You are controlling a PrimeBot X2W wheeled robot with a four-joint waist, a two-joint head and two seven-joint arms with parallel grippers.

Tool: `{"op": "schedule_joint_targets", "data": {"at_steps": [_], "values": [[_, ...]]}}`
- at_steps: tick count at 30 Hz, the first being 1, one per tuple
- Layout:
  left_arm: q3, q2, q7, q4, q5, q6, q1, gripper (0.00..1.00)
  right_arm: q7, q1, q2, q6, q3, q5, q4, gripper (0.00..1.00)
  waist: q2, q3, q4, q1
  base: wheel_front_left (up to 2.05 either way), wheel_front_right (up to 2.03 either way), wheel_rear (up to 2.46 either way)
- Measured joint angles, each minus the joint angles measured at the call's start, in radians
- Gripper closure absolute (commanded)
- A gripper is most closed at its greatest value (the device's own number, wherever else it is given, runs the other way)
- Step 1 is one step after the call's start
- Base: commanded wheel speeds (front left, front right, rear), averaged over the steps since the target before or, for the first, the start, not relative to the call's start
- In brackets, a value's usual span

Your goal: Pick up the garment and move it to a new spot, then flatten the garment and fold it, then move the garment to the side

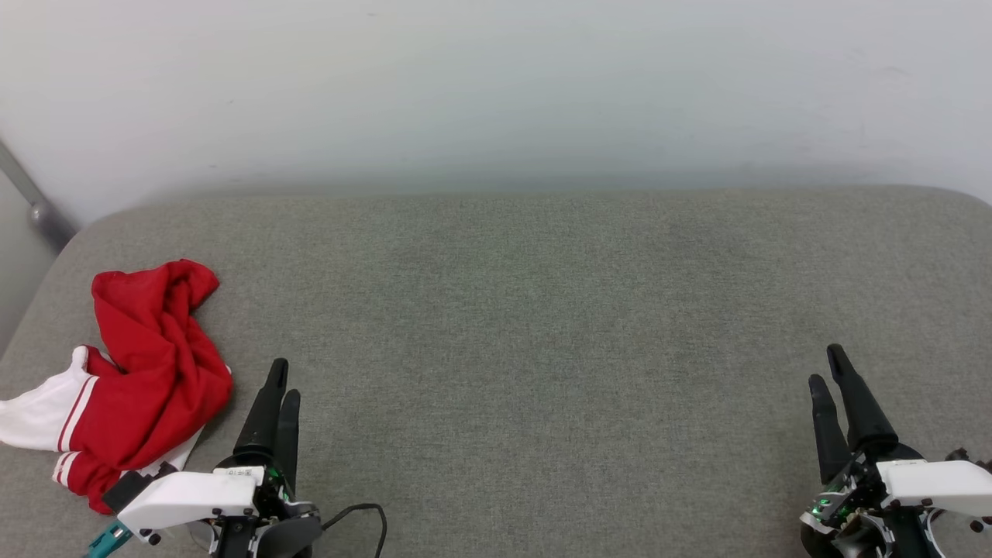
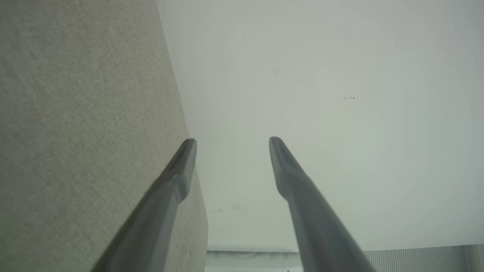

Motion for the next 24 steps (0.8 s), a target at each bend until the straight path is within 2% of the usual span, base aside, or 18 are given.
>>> {"op": "schedule_joint_targets", "data": {"at_steps": [7,13,18,24], "values": [[-0.034,0.003,-0.035,-0.037,0.037,0.0,0.0,0.0,-0.035,0.001,-0.012,0.0,0.032,-0.052,-0.014,0.0,0.0,-0.001,0.004,0.0,0.0,0.0,0.0],[-0.055,0.007,-0.06,-0.066,0.116,0.0,0.001,0.0,-0.063,0.001,-0.022,0.0,0.055,-0.145,-0.016,0.0,0.0,-0.001,0.008,0.0,0.0,0.0,0.0],[-0.062,0.007,-0.08,-0.083,0.22,0.0,0.002,0.0,-0.083,0.001,-0.023,0.0,0.055,-0.262,-0.02,0.0,0.0,-0.001,0.011,0.0,0.0,0.0,0.0],[-0.058,0.005,-0.106,-0.088,0.394,0.0,0.004,0.0,-0.106,0.0,-0.014,0.0,0.032,-0.478,-0.03,0.0,0.0,-0.001,0.014,0.0,0.0,0.0,0.0]]}}
